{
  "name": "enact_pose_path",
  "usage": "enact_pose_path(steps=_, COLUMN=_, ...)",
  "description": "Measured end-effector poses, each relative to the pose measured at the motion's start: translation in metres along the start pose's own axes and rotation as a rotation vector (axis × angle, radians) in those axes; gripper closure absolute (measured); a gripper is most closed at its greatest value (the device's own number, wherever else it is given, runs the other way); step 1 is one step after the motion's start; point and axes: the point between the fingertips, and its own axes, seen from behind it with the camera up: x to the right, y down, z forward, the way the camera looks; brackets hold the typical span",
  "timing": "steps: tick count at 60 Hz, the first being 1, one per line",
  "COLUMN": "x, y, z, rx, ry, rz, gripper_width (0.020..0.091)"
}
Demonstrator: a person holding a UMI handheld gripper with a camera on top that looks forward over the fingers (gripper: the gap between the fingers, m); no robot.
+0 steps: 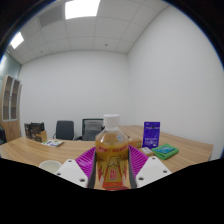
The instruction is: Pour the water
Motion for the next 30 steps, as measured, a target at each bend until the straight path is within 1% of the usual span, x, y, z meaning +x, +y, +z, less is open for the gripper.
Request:
enact_pose_path(steps=1, x=0.009, y=0.015, z=0.006, rx=-0.013, ry=0.0, rz=-0.012, gripper_width=0.0622)
enact_pose_path(steps=5, x=0.012, y=0.045, z=0.009, rx=-0.08, ry=-0.009, rz=-0.013, gripper_width=0.0622)
enact_pose_path(steps=12, x=0.019, y=0.077, z=0.018, rx=-0.13, ry=-0.034, rz=0.026, gripper_width=0.061)
enact_pose_path(steps=14, x=0.019, y=0.072, z=0.019, rx=-0.104, ry=-0.037, rz=0.008, gripper_width=0.0606)
enact_pose_path(steps=16, x=0.021, y=0.076, z=0.02, rx=-0.095, ry=-0.034, rz=-0.013, gripper_width=0.0606)
enact_pose_path(steps=21, x=0.02, y=0.077, z=0.019, rx=-0.1, ry=-0.034, rz=0.0, gripper_width=0.0589)
enact_pose_path(steps=24, x=0.022, y=0.077, z=0.02, rx=-0.101, ry=-0.036, rz=0.008, gripper_width=0.0569)
enact_pose_path(steps=30, x=0.02, y=0.077, z=0.019, rx=-0.104, ry=-0.044, rz=-0.003, gripper_width=0.0506)
